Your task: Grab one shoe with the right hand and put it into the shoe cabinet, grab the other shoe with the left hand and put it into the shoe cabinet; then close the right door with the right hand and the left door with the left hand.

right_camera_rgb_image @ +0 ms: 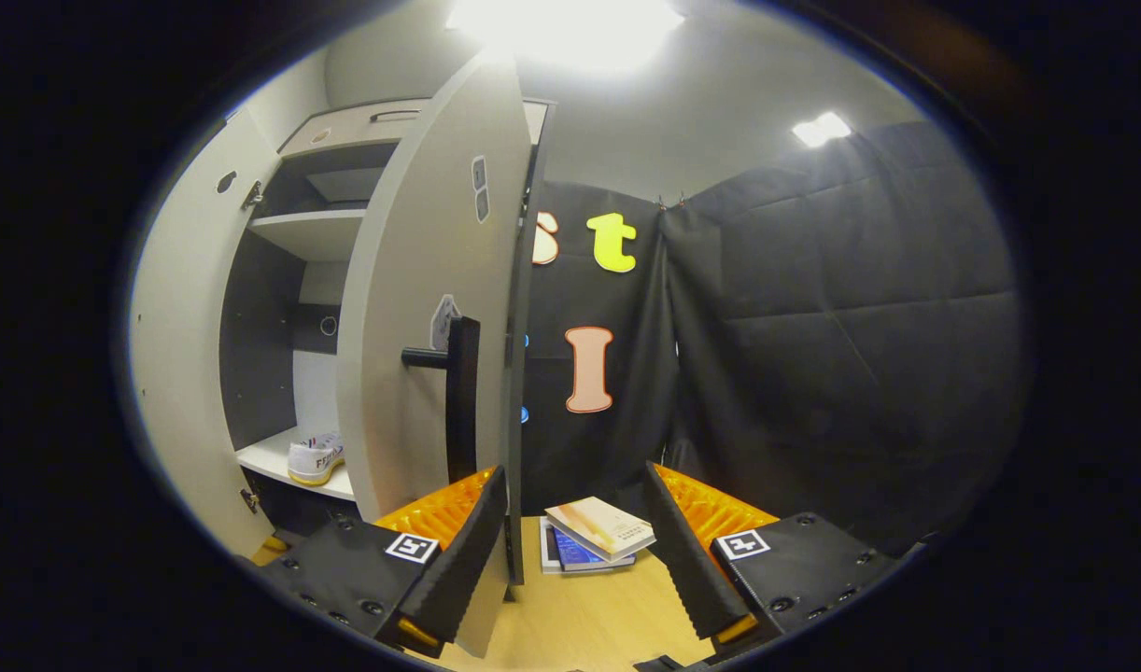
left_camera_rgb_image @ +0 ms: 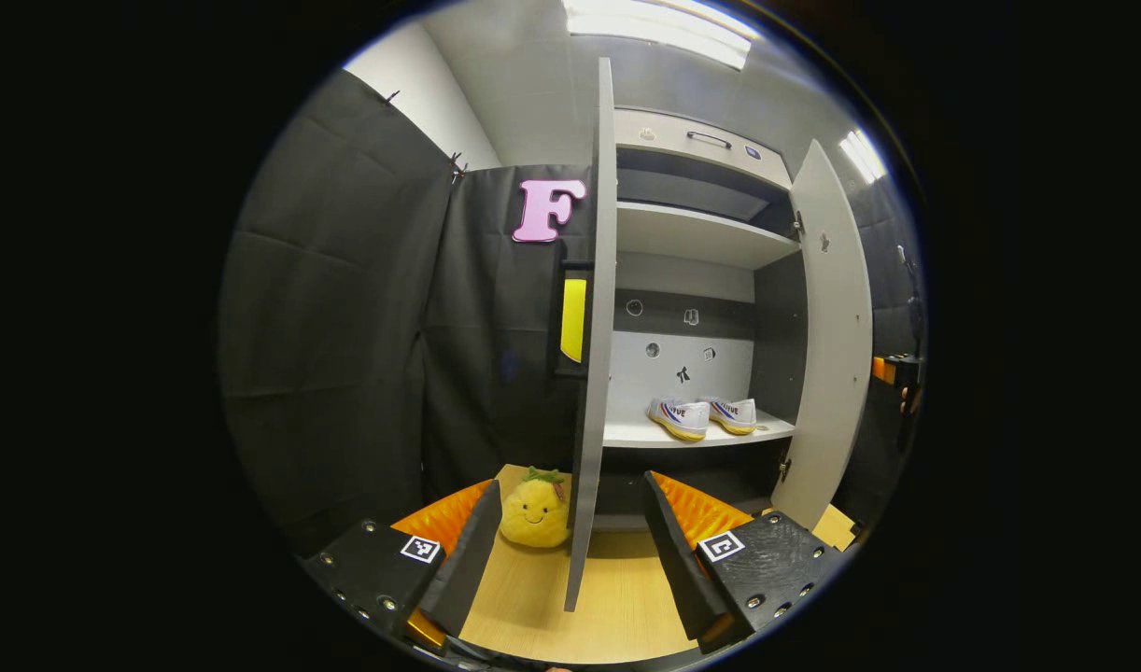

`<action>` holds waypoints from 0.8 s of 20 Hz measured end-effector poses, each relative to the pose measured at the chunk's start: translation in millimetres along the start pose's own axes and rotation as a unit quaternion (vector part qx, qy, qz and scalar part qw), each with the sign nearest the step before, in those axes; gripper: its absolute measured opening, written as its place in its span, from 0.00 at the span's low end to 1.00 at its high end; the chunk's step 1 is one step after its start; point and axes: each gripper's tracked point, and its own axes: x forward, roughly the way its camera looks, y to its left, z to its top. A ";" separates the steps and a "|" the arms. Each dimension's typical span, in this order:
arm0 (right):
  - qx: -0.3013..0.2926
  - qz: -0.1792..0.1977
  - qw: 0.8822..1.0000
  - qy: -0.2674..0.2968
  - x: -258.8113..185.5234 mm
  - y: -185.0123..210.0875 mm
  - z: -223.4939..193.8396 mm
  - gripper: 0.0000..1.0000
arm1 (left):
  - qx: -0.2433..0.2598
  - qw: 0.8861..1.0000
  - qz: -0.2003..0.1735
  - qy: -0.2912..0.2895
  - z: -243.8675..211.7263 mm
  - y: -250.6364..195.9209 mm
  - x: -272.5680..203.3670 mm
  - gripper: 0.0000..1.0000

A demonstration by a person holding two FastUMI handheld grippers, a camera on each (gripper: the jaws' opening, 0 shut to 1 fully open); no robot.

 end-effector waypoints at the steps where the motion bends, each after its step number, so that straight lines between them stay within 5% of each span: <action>1: 0.002 0.006 1.000 -0.001 -0.6 4.9 0.4 0.87 | 0.000 1.000 0.003 -0.001 -0.2 1.9 -0.5 0.81; 10: 0.013 0.081 0.997 -0.012 6.8 67.9 4.1 0.88 | 0.004 0.999 0.043 -0.008 10.6 29.9 -5.3 0.81; 16: 0.009 0.088 0.996 -0.029 3.7 73.0 3.3 0.97 | 0.014 0.996 0.083 -0.020 30.0 58.9 6.9 0.81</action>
